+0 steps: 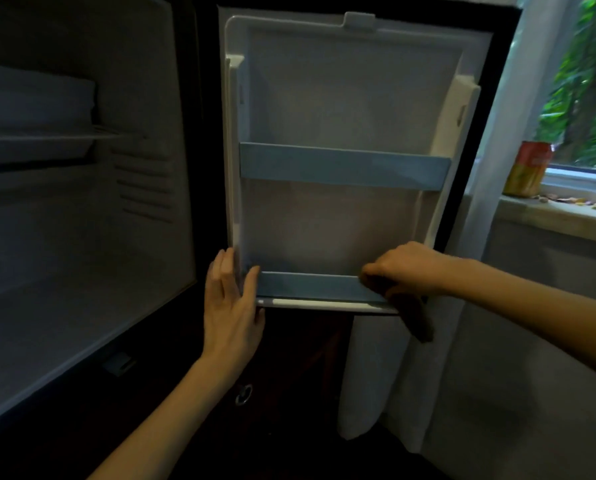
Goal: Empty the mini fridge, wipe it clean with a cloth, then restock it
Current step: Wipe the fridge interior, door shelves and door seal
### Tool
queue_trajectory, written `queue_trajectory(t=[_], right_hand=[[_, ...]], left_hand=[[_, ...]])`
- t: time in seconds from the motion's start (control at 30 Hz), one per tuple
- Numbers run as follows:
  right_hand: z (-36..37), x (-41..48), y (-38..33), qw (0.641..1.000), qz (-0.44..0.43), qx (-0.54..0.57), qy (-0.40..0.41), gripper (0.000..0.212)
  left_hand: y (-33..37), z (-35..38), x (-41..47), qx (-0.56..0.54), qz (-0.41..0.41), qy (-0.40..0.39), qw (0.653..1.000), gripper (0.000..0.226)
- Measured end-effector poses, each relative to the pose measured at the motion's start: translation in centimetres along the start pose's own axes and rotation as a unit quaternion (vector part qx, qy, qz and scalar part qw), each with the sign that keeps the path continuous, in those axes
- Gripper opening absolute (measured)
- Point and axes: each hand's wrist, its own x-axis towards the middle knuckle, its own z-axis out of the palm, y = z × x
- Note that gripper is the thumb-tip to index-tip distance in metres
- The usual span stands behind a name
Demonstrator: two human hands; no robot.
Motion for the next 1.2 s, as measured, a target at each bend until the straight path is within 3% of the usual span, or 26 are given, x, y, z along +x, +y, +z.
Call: queue_trajectory(t=[0.07,0.13,0.2,0.23,0.3,0.4,0.5,0.63,0.7,0.8,0.9,0.97,1.07,1.2], right_hand=[[-1.9,-0.2,0.8,0.998,0.002,-0.058,0.020,0.045],[-3.0,-0.9,1.6,0.979,0.027,-0.082,0.185,0.039],[-2.6,-1.6,2.0,0.913,0.028,-0.115,0.391,0.024],[-2.2,-1.7,2.1,0.878,0.018,-0.152,0.454,0.016],[-1.2,-1.7,2.8,0.842,0.021,-0.215,0.494,0.016],[-0.4,-0.7,3.6,0.831,0.066,-0.231,0.502,0.018],[0.4,0.9,2.4,0.837,0.095,-0.217,0.493,0.014],[3.3,0.1,1.5,0.878,0.127,-0.144,0.439,0.018],[5.4,-1.0,1.5,0.904,0.069,-0.138,0.399,0.031],[6.7,-1.8,1.1,0.932,-0.016,-0.131,0.337,0.031],[5.4,-1.6,1.2,0.954,-0.075,-0.073,0.281,0.065],[3.9,-1.7,2.1,0.949,-0.112,-0.057,0.288,0.076],[0.8,-1.0,2.3,0.937,-0.077,-0.063,0.334,0.053],[0.9,-0.6,1.4,0.952,-0.082,-0.053,0.289,0.035]], left_hand=[[0.6,0.0,-0.1,-0.004,0.036,0.011,0.999,0.076],[1.7,0.3,0.0,-0.033,0.079,-0.004,0.996,0.080],[3.0,1.0,0.2,-0.069,0.120,-0.039,0.990,0.080],[3.8,1.3,0.4,-0.073,0.130,-0.057,0.987,0.078],[5.0,1.8,1.0,-0.086,0.115,-0.071,0.987,0.071],[6.0,1.9,1.9,-0.116,0.052,-0.068,0.989,0.058],[6.0,2.1,1.7,-0.113,0.049,-0.066,0.990,0.058],[5.9,2.4,1.6,-0.103,0.063,-0.063,0.991,0.059],[6.2,2.5,1.9,-0.106,0.056,-0.069,0.990,0.057],[6.5,2.3,1.9,-0.113,0.048,-0.074,0.990,0.057],[6.5,2.1,1.6,-0.116,0.045,-0.076,0.989,0.058],[6.5,1.9,1.5,-0.113,0.042,-0.073,0.990,0.058],[6.3,1.8,1.3,-0.104,0.045,-0.063,0.992,0.059],[6.3,1.7,1.2,-0.106,0.043,-0.054,0.992,0.058]])
